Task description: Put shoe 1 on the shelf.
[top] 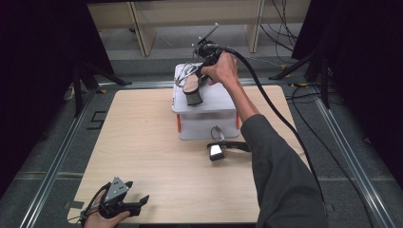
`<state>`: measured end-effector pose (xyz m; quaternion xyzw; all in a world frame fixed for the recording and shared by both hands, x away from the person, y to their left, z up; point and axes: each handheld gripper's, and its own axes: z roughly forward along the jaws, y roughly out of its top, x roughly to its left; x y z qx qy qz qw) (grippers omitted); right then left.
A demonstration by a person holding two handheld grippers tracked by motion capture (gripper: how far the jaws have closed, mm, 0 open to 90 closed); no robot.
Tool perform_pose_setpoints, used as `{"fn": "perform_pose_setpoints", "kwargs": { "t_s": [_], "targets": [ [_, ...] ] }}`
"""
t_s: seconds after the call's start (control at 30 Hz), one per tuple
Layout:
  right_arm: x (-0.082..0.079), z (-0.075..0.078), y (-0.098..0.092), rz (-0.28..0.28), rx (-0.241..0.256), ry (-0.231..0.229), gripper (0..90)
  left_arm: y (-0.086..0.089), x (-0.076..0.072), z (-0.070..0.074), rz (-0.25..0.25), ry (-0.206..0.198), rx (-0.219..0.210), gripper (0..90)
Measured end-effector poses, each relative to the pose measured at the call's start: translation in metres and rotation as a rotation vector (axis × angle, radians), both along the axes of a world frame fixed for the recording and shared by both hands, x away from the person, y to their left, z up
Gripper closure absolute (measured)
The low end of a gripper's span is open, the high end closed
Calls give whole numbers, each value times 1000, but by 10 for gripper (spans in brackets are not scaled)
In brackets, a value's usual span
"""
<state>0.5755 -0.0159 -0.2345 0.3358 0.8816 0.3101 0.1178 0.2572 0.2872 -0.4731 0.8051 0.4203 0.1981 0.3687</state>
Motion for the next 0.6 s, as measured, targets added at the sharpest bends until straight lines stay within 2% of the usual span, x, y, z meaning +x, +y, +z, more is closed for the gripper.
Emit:
{"fn": "perform_pose_setpoints", "kwargs": {
  "t_s": [0.03,0.07,0.23,0.3,0.33,0.4,0.47,0.5,0.57,0.6],
  "targets": [
    [-1,-2,0,13,-13,-11,852,0,0,0,-3,0,5,200],
    [-3,-5,1,12,-18,8,849,0,0,0,-4,0,5,200],
    [-8,-12,4,13,-54,30,840,0,0,0,-2,0,4,200],
    [-8,-13,4,31,-67,17,835,0,0,0,-5,0,7,200],
    [-9,-13,5,26,-68,24,830,-1,-1,0,-1,-2,-14,200],
    [-11,-14,5,24,-70,25,815,0,-1,0,-4,-4,-1,200],
    [-12,-13,5,26,-65,29,789,-1,-1,0,-4,-3,-5,200],
    [-12,-13,3,30,-76,19,772,0,-1,0,-4,-7,5,200],
    [-13,-13,0,19,-60,19,743,-1,-1,0,-2,-4,-18,200],
    [-13,-13,-2,11,-53,24,718,-1,-1,0,-2,-9,-12,200]
  ]
}}
